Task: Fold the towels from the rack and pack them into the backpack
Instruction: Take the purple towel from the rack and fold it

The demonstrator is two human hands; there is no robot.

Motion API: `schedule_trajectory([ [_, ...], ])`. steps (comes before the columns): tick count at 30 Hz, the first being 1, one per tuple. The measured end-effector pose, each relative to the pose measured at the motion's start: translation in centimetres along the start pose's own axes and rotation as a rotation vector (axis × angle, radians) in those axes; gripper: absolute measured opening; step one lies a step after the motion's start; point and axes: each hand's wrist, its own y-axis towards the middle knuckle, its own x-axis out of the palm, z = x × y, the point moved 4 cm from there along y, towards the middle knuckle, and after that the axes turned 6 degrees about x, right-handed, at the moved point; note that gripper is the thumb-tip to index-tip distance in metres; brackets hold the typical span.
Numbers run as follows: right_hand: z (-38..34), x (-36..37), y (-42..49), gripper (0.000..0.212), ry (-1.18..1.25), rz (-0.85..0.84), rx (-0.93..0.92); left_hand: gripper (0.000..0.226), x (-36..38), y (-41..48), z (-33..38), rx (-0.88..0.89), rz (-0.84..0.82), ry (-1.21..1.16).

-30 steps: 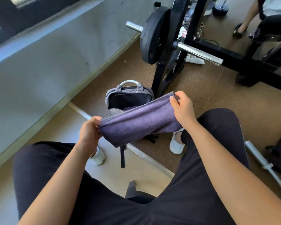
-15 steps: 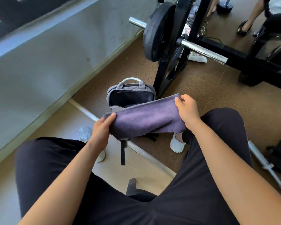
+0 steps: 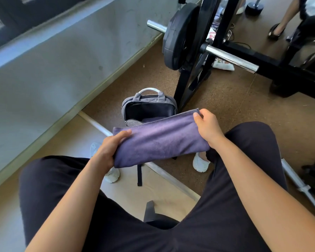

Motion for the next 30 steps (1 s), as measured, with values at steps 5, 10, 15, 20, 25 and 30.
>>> schedule_trajectory([
  [5,0.7,-0.3,0.3,0.025,0.121,-0.017,0.115,0.047,-0.5,0.8,0.2,0.138,-0.100,-0.121],
  [10,1.1,0.0,0.3,0.026,0.126,-0.027,0.146,0.017,-0.6,1.0,0.8,0.521,0.071,0.199],
  [15,0.3,-0.4,-0.4,0.022,0.224,0.011,0.053,0.018,-1.0,1.4,0.3,0.538,0.144,0.290],
  [20,-1.1,-0.6,-1.1,0.019,0.248,0.014,-0.073,0.025,-1.3,1.9,0.0,0.473,0.186,0.251],
  [25,-1.0,-0.7,-1.2,0.014,0.220,0.051,-0.074,0.023,-1.8,1.8,0.0,0.517,0.272,0.246],
  [30,-0.7,-0.3,-1.0,0.031,0.256,-0.027,-0.103,0.035,-1.2,0.7,1.4,0.645,0.173,0.199],
])
